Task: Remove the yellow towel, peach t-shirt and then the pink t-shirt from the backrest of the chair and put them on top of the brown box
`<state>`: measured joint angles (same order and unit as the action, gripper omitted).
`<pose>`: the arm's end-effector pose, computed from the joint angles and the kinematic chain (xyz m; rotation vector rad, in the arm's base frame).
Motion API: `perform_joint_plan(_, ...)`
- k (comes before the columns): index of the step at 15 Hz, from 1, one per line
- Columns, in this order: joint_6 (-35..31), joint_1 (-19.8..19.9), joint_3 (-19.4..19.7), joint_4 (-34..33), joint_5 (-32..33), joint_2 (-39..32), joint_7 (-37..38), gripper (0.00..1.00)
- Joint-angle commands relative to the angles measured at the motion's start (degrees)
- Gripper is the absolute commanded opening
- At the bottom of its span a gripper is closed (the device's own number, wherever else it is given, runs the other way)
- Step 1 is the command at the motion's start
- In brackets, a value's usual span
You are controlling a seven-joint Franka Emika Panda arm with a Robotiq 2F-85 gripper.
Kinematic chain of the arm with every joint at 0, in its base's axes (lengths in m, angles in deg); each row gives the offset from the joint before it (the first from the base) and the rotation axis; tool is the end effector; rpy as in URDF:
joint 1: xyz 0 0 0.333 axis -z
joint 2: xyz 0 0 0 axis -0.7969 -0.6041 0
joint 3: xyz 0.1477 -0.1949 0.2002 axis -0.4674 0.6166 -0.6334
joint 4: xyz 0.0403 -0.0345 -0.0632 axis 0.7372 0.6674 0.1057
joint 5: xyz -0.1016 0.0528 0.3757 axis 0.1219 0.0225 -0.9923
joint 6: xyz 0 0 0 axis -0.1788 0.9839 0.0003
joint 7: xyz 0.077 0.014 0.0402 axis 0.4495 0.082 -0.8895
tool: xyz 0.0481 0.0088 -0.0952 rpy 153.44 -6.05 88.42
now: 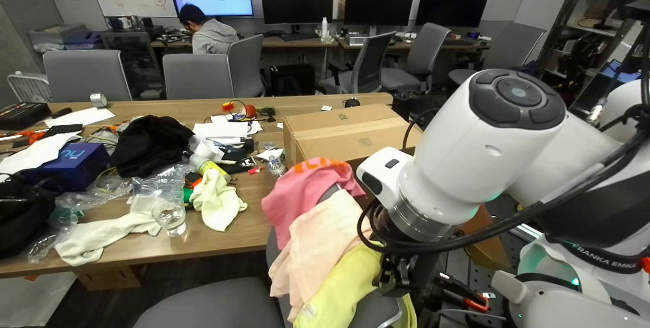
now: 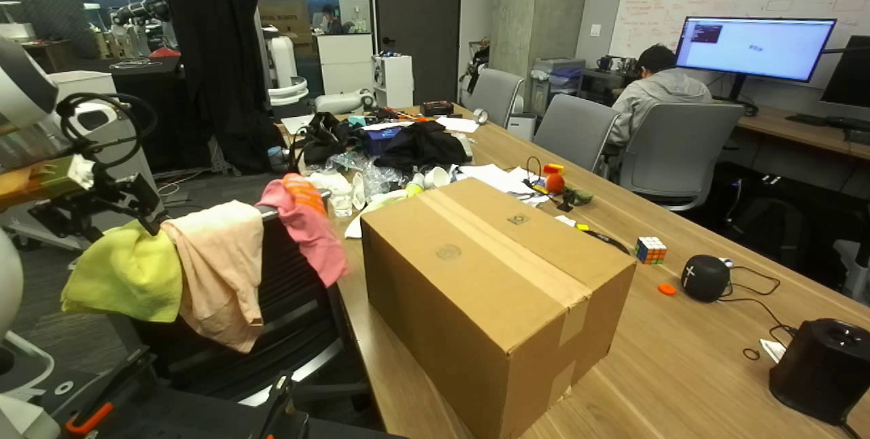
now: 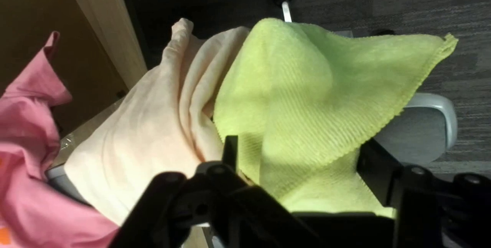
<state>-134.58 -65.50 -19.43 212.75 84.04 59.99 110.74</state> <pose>0.2950 0.2567 0.2624 2.8458 0.7287 0.3170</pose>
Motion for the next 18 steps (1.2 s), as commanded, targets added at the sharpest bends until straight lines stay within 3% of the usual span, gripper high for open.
perform_joint_plan(1, -0.78, 1.27, -0.16, -0.01, 3.78, -0.23, 3.74, 0.5)
perform_joint_plan(4, -0.57, 0.8, 0.07, -0.21, 3.99, 0.22, 4.5, 0.27)
perform_joint_plan(8, -0.61, -1.26, 1.61, -0.59, -3.04, 2.51, 0.27, 0.01)
perform_joint_plan(13, 4.76, -6.69, 6.21, -3.82, -22.92, 9.08, -12.21, 0.03)
perform_joint_plan(15, 9.95, -7.4, 7.57, -6.65, -27.01, 12.18, -15.39, 0.03)
perform_joint_plan(18, 17.81, -5.92, 8.18, -12.32, -27.3, 15.09, -16.41, 0.03)
